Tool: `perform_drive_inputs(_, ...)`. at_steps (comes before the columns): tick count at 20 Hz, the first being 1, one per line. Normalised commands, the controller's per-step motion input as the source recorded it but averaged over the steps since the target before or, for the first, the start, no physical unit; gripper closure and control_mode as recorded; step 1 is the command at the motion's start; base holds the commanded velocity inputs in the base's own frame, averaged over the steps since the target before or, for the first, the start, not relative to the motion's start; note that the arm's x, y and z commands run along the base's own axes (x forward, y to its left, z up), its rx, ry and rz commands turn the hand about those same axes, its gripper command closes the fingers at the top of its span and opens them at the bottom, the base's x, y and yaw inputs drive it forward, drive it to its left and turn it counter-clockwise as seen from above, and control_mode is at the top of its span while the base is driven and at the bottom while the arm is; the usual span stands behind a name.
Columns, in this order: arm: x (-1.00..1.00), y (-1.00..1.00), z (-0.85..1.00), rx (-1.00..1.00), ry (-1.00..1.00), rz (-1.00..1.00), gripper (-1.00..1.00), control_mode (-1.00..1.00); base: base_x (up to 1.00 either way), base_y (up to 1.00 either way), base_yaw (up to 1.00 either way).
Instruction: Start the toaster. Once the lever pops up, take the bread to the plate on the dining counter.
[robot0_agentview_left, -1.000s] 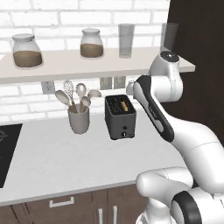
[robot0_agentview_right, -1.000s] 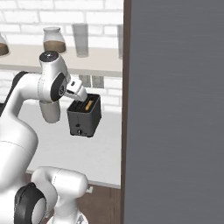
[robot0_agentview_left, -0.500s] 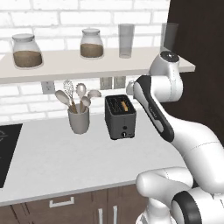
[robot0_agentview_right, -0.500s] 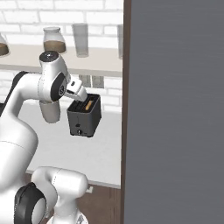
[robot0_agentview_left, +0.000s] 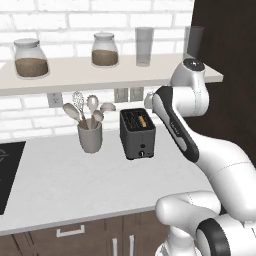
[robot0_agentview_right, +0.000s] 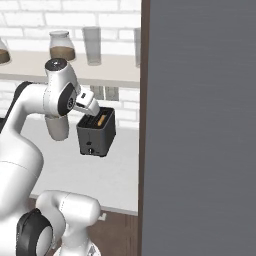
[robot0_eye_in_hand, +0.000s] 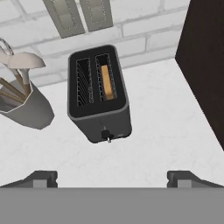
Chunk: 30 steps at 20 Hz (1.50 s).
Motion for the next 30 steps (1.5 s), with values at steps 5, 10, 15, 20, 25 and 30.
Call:
perform_drive_inputs(5, 0.0, 0.0, 0.0, 0.0, 0.0, 0.0, -1.0, -1.0, 0.0, 0.0, 0.0)
perform_drive_inputs(10, 0.0, 0.0, 0.0, 0.0, 0.0, 0.0, -1.0, -1.0, 0.0, 0.0, 0.0)
perform_drive_inputs(15, 0.0, 0.0, 0.0, 0.0, 0.0, 0.0, -1.0, -1.0, 0.0, 0.0, 0.0)
perform_drive_inputs(20, 0.0, 0.0, 0.0, 0.0, 0.0, 0.0, -1.0, -1.0, 0.0, 0.0, 0.0)
perform_drive_inputs(25, 0.0, 0.0, 0.0, 0.0, 0.0, 0.0, -1.0, -1.0, 0.0, 0.0, 0.0)
perform_drive_inputs(30, 0.0, 0.0, 0.0, 0.0, 0.0, 0.0, -1.0, -1.0, 0.0, 0.0, 0.0)
